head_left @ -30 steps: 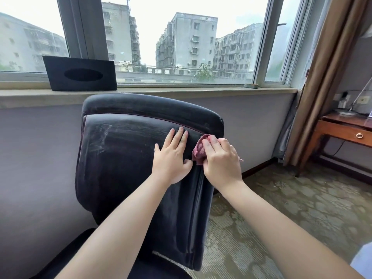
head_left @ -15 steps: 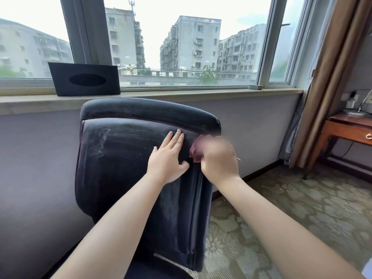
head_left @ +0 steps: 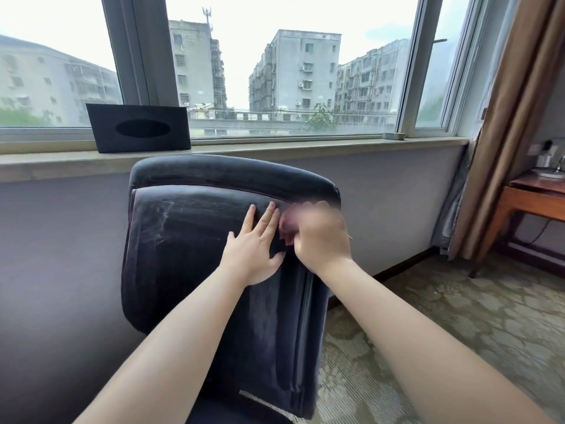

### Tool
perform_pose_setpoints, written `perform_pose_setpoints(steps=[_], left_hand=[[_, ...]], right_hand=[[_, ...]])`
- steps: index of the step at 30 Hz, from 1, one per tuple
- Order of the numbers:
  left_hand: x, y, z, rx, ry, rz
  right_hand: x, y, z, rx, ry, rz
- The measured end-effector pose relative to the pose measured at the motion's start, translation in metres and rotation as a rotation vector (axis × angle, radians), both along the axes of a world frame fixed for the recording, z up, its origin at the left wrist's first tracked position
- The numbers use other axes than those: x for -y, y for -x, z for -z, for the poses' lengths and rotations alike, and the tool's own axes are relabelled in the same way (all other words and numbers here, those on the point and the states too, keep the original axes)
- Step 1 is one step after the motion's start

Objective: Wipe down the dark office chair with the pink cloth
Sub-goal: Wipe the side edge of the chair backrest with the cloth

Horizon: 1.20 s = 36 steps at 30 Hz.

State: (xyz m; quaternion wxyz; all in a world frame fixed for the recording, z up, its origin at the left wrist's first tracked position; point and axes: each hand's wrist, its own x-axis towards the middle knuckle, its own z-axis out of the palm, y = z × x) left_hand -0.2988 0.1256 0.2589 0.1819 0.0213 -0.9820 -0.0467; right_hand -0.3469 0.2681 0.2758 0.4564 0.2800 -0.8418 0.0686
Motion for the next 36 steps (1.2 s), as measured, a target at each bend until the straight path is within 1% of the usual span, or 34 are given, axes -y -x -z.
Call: perform_pose_setpoints(steps=[3,6,11,17,19,23,27,31,36], left_hand=[[-0.004,0.0,-0.003,0.034,0.014,0.007],[-0.011,-0.003,-0.001,0.024,0.009,0.011],[-0.003,-0.001,-0.002,0.023,-0.078,-0.023],[0.005,0.005,-0.006,-0.007,-0.126,0.005],[0.007,0.007,-0.008,0.013,-0.147,0.008],[0.005,0.006,-0.013,0.073,-0.125,-0.007],[0.002,0.002,-0.011,0.087,-0.126,-0.007],[0.001,-0.004,-0.014,0.095,-0.108,-0.043],[0.007,0.0,-0.013,0.095,-0.119,-0.042]], right_hand=[[-0.025,-0.003,0.016,-0.071,0.014,0.019],[-0.037,-0.006,0.025,-0.11,0.013,0.04],[-0.015,-0.002,0.011,-0.032,0.057,0.003],[0.02,0.009,-0.004,0.0,-0.009,-0.031],[0.022,0.01,-0.006,-0.012,-0.031,-0.02],[-0.009,0.004,0.002,-0.042,-0.014,-0.007],[-0.044,-0.002,0.013,-0.09,0.016,-0.006],[-0.027,-0.002,0.005,-0.028,0.032,-0.007],[0.006,0.011,-0.007,0.028,-0.016,-0.011]])
